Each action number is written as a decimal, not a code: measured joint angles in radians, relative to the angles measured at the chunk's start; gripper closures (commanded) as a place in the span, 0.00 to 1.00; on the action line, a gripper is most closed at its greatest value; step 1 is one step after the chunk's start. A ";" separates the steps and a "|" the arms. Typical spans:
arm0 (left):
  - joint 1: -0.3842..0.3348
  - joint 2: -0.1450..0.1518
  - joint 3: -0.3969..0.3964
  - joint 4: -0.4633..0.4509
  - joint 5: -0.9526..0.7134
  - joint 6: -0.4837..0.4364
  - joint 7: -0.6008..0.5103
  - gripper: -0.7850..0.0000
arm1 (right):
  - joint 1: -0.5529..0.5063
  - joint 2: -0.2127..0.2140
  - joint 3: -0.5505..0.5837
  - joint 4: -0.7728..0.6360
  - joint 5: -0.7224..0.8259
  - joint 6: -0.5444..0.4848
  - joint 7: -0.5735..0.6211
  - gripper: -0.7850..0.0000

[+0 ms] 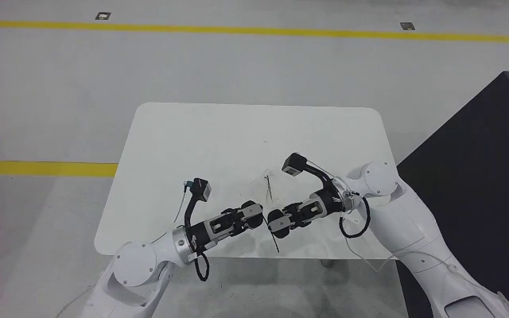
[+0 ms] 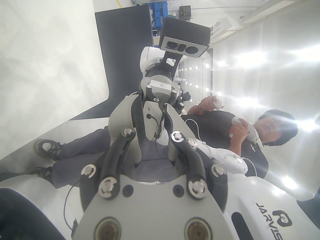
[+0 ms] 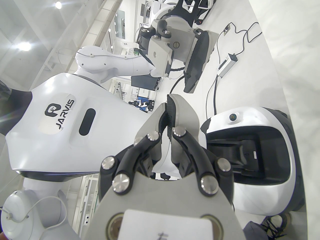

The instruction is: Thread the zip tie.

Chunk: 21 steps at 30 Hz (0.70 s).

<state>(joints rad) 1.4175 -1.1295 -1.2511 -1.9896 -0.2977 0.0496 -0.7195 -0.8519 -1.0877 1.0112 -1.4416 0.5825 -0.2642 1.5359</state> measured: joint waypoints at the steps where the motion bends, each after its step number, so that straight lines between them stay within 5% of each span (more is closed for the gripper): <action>1: 0.001 0.000 0.001 -0.002 0.002 0.002 0.000 0.82 | 0.000 0.000 0.000 0.000 0.000 0.000 0.000 1.00; 21: 0.004 0.005 0.009 -0.011 0.009 0.004 0.000 0.89 | 0.000 0.000 0.000 0.000 0.000 0.000 0.000 1.00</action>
<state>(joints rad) 1.4210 -1.1249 -1.2425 -2.0007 -0.2891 0.0533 -0.7198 -0.8519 -1.0877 1.0112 -1.4416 0.5825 -0.2642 1.5359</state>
